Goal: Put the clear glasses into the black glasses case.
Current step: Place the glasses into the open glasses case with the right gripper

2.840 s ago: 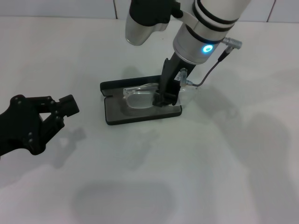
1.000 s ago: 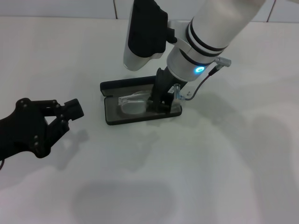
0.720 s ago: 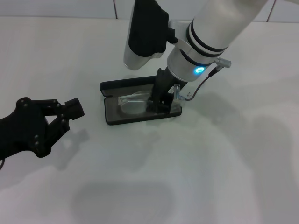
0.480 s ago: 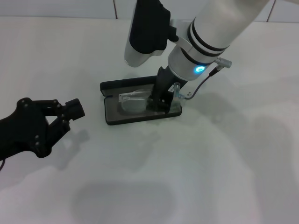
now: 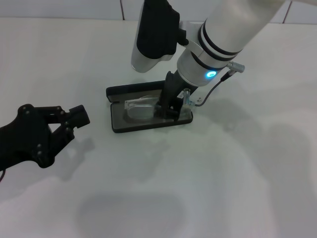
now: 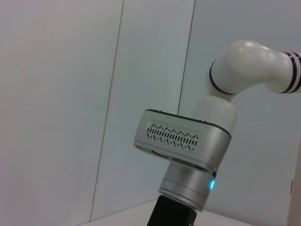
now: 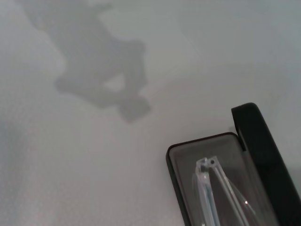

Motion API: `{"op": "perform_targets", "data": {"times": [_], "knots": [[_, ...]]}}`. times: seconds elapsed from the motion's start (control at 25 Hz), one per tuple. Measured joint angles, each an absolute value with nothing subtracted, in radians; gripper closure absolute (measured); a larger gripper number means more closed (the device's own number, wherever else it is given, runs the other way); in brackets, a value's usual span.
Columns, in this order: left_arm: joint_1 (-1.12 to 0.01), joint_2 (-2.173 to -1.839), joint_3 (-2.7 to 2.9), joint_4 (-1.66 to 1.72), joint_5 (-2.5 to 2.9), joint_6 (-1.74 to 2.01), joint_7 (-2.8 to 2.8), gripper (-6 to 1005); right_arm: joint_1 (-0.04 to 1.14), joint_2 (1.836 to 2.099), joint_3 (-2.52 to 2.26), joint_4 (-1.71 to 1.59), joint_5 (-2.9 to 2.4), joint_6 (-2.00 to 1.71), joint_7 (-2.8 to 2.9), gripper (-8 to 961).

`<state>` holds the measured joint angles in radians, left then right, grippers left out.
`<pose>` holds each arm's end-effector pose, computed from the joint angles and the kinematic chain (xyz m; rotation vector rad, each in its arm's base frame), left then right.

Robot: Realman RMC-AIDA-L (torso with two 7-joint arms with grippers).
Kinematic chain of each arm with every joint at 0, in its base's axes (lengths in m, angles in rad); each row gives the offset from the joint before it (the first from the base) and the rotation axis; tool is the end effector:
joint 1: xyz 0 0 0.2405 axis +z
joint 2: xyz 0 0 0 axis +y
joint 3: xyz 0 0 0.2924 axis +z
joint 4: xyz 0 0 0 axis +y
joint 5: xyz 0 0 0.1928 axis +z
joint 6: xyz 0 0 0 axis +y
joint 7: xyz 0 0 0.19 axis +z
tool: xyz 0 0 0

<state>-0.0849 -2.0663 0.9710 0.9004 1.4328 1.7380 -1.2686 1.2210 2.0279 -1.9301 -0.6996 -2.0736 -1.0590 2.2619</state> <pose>-0.2730 0.2463 -0.0006 -2.4977 -0.4446 -1.0770 0.0857 0.4219 -0.1685 -2.9355 0.0086 -0.5306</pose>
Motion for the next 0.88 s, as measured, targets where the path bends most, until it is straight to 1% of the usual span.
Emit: {"op": "perform_targets", "data": {"times": [0.88], "knots": [[-0.095,-2.065,0.971,0.891,1.433,1.738,-1.269,936,1.216,2.028,-1.942,-0.699,-2.068,-1.043,2.260,751]]}}
